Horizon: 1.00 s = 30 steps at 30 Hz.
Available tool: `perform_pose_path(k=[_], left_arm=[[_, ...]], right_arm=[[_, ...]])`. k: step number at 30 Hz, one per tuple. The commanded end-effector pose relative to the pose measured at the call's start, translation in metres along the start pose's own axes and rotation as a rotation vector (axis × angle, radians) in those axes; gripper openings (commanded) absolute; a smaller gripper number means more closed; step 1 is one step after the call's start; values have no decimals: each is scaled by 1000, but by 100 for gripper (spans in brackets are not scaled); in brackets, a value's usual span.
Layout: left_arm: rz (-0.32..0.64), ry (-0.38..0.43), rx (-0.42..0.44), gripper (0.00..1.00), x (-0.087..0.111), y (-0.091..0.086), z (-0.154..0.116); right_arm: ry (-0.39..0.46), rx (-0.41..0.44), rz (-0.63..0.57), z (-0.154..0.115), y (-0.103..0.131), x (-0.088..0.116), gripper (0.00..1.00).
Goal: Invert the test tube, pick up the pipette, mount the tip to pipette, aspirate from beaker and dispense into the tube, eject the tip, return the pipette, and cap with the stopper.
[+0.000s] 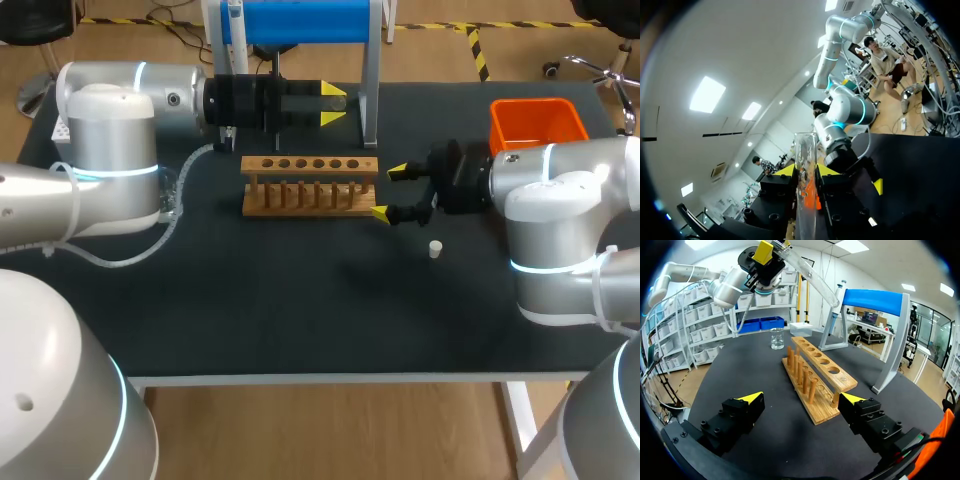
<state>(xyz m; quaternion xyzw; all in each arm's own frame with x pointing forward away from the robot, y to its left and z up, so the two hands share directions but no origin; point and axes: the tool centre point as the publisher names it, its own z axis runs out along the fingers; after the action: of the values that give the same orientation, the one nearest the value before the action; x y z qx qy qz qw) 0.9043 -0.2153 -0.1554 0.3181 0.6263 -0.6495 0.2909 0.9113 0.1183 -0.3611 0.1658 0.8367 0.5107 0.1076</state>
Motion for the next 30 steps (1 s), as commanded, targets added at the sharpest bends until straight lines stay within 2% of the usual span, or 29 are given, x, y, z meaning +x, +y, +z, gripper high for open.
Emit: perform_pose_path(k=[1, 2, 5, 8, 10, 11, 12, 13, 16, 21, 23, 24, 30], left_arm=[[-1, 4, 2, 0, -1, 0, -1], [-1, 4, 2, 0, -1, 0, -1], [-102, 16, 11, 0, -7, 0, 5], [-297, 2, 42, 0, -16, 1, 8], [-390, 19, 61, 0, -22, 1, 10], [-429, 7, 64, 0, -25, 2, 11], [-444, 31, 67, 0, -28, 1, 11], [-502, 50, 58, 0, -30, 1, 13], [-601, 53, 80, 0, -36, 2, 15], [-764, -15, 154, 0, -33, 5, 11], [-793, -21, 137, 0, -31, 5, 10], [-774, -41, 134, 0, -30, 4, 8], [-774, -41, 134, 0, -30, 4, 8]], right_arm=[[0, -1, -1, -1, 0, 0, 100], [0, -1, -1, -1, 0, 0, 100], [0, -1, -1, -1, 0, 0, 100], [0, -1, -1, -1, 0, 0, 100], [0, -1, -1, -1, 0, 0, 100], [0, -1, -1, -1, 0, 0, 100], [0, -1, -1, -1, 0, 0, 100], [0, -1, -1, -1, 0, 0, 100], [0, -1, -1, -1, 0, 0, 100], [0, -1, -1, -1, 0, 0, 100], [0, -1, -1, -1, 0, 0, 100], [0, -1, -1, -1, 0, 0, 100], [0, -1, -1, -1, 0, 0, 100]])
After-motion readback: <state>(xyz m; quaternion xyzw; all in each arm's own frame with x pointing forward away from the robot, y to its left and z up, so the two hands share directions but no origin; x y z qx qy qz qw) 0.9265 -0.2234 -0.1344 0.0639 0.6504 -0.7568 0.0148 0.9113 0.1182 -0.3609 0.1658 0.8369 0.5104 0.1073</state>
